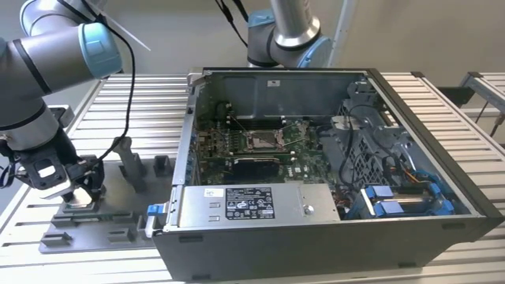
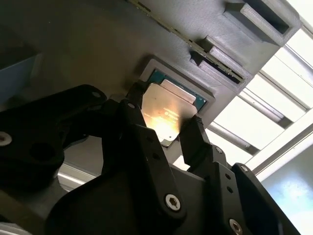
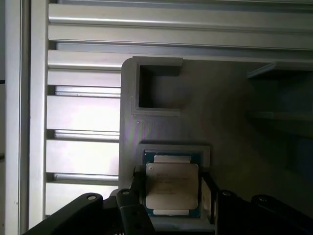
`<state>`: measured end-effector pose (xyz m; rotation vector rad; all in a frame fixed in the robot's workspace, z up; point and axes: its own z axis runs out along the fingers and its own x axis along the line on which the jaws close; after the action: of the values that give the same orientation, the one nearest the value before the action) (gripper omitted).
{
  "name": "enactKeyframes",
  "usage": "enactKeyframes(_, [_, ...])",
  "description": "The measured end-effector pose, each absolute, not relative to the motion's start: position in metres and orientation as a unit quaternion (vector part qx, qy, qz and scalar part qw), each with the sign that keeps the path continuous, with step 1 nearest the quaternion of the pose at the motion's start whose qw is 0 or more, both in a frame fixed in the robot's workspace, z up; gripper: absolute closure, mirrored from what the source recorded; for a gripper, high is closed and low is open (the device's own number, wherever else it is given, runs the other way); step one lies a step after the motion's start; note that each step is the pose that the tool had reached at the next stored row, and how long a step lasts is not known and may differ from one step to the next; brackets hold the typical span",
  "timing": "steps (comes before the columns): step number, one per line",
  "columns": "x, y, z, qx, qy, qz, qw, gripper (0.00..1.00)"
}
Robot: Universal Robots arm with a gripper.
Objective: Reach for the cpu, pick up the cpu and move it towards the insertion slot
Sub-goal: 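Pick up the cpu and move it towards the insertion slot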
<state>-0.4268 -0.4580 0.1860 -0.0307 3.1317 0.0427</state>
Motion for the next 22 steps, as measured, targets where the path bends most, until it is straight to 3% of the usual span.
enactKeyframes(9, [-0.427, -0.458, 0.189, -0.010, 1.000, 0.014, 0.005, 1.00])
enactKeyframes(22, [-0.427, -0.458, 0.239, -0.010, 1.000, 0.014, 0.004, 1.00])
